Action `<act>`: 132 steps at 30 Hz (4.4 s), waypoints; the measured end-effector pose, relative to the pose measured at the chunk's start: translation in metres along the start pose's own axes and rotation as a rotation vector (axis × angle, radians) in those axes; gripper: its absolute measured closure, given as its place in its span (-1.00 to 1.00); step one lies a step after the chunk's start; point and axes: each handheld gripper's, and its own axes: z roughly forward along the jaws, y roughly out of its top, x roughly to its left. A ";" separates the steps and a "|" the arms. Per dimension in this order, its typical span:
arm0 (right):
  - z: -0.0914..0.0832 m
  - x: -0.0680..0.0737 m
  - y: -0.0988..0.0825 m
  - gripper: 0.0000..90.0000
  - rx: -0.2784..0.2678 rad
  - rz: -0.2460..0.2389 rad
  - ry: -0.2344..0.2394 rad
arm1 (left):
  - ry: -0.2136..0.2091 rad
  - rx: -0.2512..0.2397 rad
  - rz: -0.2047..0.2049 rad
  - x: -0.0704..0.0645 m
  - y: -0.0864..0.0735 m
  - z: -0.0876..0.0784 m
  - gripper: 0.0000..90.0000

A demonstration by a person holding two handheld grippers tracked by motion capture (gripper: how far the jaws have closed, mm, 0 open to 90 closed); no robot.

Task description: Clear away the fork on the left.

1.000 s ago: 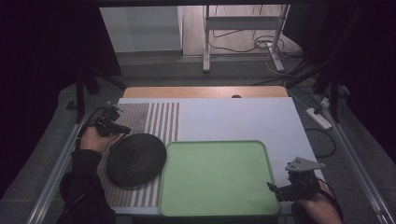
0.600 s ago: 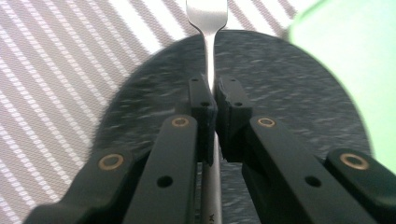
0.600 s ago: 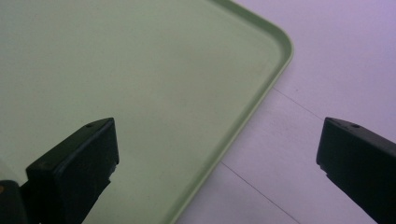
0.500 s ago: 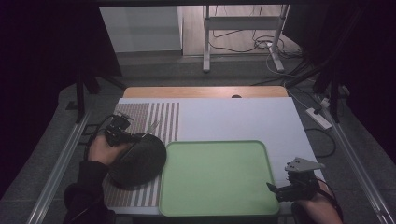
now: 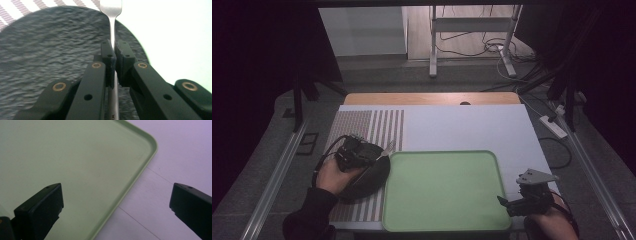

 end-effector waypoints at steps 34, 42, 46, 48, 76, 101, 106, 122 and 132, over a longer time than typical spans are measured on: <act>0.002 0.001 0.001 -1.00 0.016 -0.013 -0.002 | -0.069 0.069 0.031 -0.096 0.020 0.052 0.89; 0.002 0.002 0.001 -1.00 0.017 -0.015 -0.002 | -0.050 0.114 0.035 -0.108 0.024 0.071 0.89; 0.002 0.002 0.001 -1.00 0.016 -0.017 0.000 | -0.054 0.148 0.053 -0.108 0.022 0.078 0.87; 0.002 0.002 0.001 -1.00 0.017 -0.017 0.000 | -0.058 0.140 0.072 -0.108 0.022 0.076 0.83; 0.002 0.002 0.001 -1.00 0.020 -0.023 0.003 | -0.021 0.101 0.085 -0.079 0.028 0.077 0.97; 0.002 0.002 0.001 -1.00 0.018 -0.021 0.008 | -0.017 0.051 0.058 -0.065 0.016 0.059 0.31; 0.002 0.002 0.001 -1.00 0.018 -0.023 0.006 | -0.015 -0.014 0.098 -0.065 0.014 0.052 -0.13; 0.002 0.001 0.001 -1.00 0.016 -0.020 0.008 | -0.053 -0.126 0.086 -0.056 0.006 0.046 -0.85; 0.002 0.001 0.001 -1.00 0.016 -0.018 0.009 | -0.058 -0.197 0.108 -0.051 0.000 0.038 -1.00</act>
